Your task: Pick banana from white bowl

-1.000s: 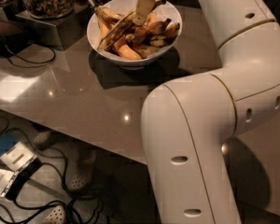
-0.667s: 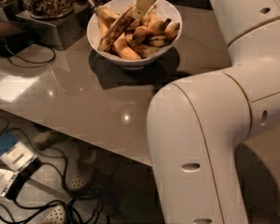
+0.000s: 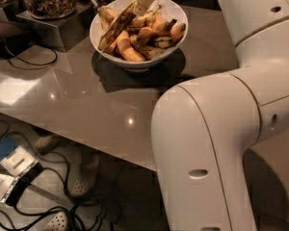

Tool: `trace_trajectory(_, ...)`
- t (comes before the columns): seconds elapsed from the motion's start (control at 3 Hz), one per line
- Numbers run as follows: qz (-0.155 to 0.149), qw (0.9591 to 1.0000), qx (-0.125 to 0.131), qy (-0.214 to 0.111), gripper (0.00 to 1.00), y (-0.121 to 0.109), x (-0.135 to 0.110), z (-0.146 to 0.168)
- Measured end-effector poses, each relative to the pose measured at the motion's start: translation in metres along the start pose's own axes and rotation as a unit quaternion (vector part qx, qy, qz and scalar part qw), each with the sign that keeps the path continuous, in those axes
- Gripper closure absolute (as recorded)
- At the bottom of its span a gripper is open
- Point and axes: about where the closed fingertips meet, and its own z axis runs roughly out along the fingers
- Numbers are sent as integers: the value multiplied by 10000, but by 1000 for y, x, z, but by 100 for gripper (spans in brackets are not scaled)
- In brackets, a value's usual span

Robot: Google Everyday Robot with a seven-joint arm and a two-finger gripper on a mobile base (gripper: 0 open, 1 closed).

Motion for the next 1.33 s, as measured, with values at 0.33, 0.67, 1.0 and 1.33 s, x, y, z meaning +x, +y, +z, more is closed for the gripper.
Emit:
trace_trajectory(0.33, 55, 9997, -7, -249, 100, 4, -5, -17)
trace_trajectory(0.67, 294, 9985, -69, -450, 100, 9, 5, -35)
trace_trajectory(1.0, 314, 9984, -72, -463, 100, 9, 6, -33)
trace_trajectory(1.33, 377, 9984, -1, -412, 100, 8, 9, -40)
